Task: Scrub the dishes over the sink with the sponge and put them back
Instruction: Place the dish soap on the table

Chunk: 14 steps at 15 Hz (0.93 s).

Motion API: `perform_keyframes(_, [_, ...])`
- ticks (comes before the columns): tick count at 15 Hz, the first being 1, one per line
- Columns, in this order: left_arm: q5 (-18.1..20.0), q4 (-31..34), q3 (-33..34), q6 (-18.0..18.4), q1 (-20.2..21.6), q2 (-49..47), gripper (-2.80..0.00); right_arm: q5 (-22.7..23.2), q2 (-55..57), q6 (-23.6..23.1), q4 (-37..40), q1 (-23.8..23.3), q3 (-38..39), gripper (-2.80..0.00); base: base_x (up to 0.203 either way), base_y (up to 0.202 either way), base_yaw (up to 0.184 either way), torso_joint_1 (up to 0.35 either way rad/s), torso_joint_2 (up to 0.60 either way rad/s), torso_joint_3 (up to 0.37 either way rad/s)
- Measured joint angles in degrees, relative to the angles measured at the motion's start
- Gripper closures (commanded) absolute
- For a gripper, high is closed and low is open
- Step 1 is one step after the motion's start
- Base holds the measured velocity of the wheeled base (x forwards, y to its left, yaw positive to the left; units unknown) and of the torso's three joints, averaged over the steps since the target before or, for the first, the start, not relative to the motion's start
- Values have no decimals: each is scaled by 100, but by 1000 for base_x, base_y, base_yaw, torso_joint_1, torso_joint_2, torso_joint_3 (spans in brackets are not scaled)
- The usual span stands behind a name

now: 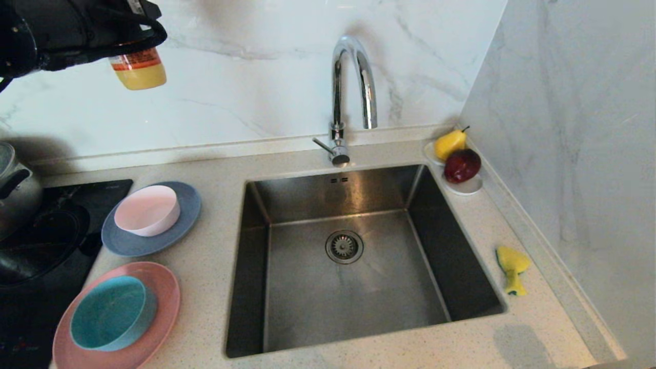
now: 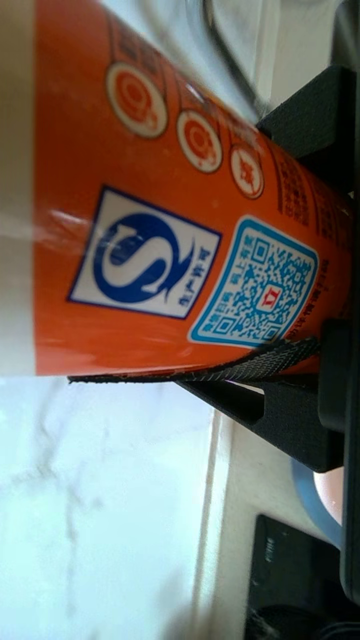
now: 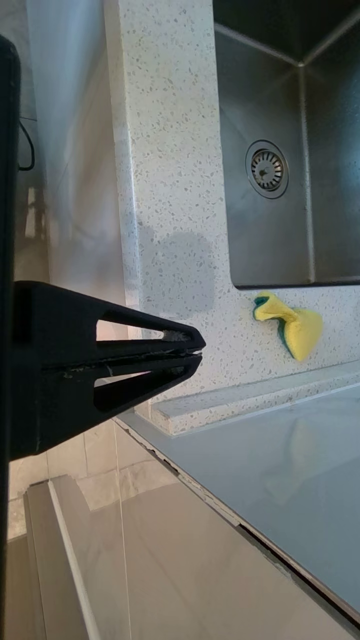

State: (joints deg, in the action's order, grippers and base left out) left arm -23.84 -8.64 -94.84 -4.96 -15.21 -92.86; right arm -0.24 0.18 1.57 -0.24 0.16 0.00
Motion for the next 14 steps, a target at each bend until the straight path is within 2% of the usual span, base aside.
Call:
perform_keyframes(2, [30, -680, 562, -5, 216, -15, 0, -2, 0, 0, 0, 0, 0, 0, 0, 0, 0, 0, 0, 0])
perform_keyframes(8, [-10, -2840, 2330, 117, 482, -154, 0, -2, 0, 0, 0, 0, 0, 0, 0, 0, 0, 0, 0, 0])
perform_keyframes(11, [-60, -3325, 2533, 116, 726, -336, 0, 0, 0, -1, 0, 0, 0, 0, 0, 0, 0, 0, 0, 0])
perform_keyframes(14, [-335, -3781, 2597, 86, 898, -819, 0, 0, 0, -1, 0, 0, 0, 0, 0, 0, 0, 0, 0, 0])
